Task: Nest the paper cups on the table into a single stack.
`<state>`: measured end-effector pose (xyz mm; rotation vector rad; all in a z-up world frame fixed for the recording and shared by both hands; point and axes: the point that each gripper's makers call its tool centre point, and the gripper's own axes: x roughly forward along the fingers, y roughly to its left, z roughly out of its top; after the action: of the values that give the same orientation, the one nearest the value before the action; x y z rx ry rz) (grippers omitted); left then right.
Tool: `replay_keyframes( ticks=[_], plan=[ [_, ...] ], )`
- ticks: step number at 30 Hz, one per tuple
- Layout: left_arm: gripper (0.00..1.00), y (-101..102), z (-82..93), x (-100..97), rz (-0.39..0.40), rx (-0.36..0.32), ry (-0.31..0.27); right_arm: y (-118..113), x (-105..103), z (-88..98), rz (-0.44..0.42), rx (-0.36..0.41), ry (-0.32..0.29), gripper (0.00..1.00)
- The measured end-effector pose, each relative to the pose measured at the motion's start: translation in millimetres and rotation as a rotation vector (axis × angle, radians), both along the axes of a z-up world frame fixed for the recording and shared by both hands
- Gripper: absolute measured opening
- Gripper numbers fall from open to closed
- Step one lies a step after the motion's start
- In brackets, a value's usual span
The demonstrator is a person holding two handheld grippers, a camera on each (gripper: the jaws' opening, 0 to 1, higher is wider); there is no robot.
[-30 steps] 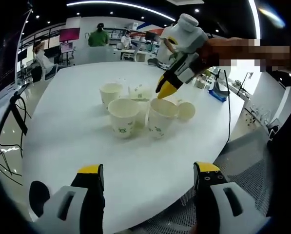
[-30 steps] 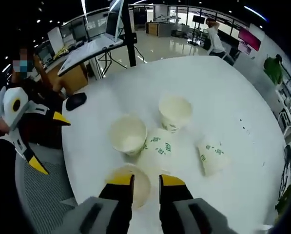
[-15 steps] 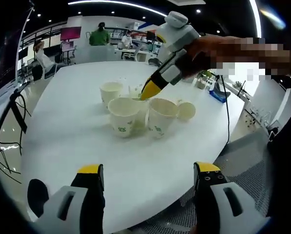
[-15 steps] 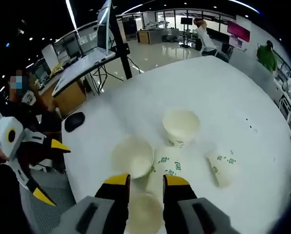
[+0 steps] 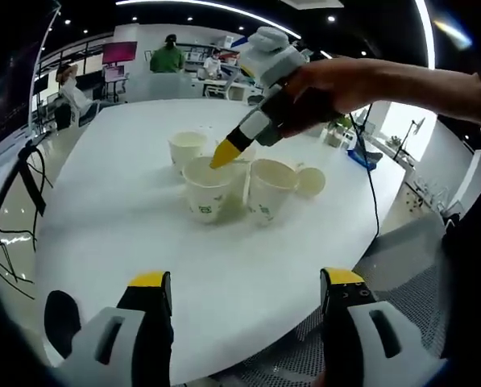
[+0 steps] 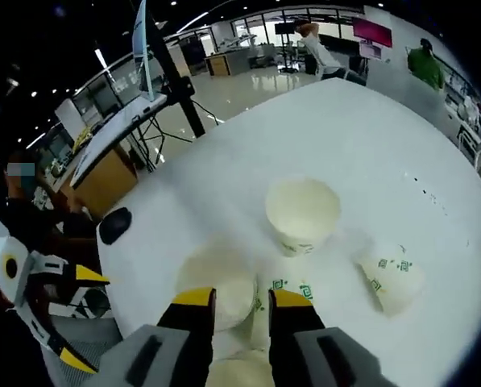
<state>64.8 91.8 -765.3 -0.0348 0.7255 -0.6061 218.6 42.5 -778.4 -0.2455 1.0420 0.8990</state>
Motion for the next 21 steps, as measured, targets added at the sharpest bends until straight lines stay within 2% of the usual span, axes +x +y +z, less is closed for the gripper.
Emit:
replay_keyframes(
  ticks=[12, 21],
  plan=[
    [0.75, 3.1, -1.8, 5.4, 0.004, -0.005, 0.005, 13.7, 3.1, -15.5, 0.034, -0.032, 0.018, 0.22],
    [0.75, 0.1, -5.8, 7.6, -0.006, -0.009, 0.010, 11.9, 1.2, -23.6, 0.068, -0.077, 0.031, 0.18]
  ],
)
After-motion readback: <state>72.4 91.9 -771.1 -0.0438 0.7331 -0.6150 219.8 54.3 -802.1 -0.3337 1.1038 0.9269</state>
